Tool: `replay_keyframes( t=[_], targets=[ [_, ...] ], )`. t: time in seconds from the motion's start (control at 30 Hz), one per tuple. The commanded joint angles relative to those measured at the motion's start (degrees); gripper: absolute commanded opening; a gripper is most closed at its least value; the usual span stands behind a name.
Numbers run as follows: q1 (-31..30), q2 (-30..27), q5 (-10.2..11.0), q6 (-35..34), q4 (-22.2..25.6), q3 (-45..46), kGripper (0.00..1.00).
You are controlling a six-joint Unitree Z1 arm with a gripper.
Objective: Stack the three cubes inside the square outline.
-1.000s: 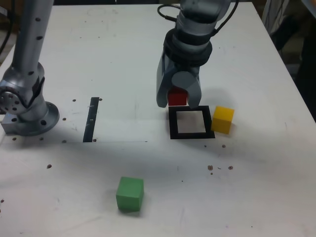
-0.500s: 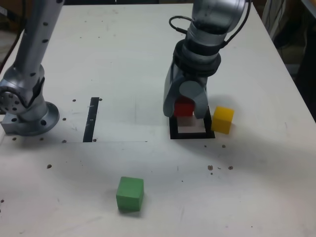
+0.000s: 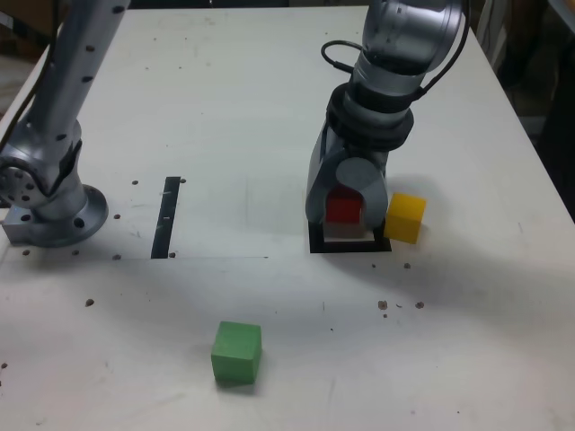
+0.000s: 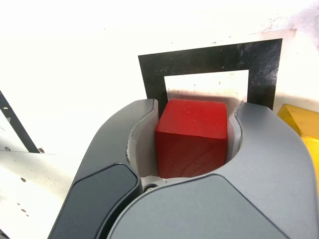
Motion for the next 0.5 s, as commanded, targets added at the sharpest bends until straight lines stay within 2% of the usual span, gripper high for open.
replay_keyframes(
  t=[0.0, 0.47],
  targets=[
    [-0.10, 0.21, -0.17, 0.13, -0.02, -0.27, 0.20],
    [-0.12, 1.09, -1.18, 0.87, -0.06, -1.17, 0.20]
  ],
)
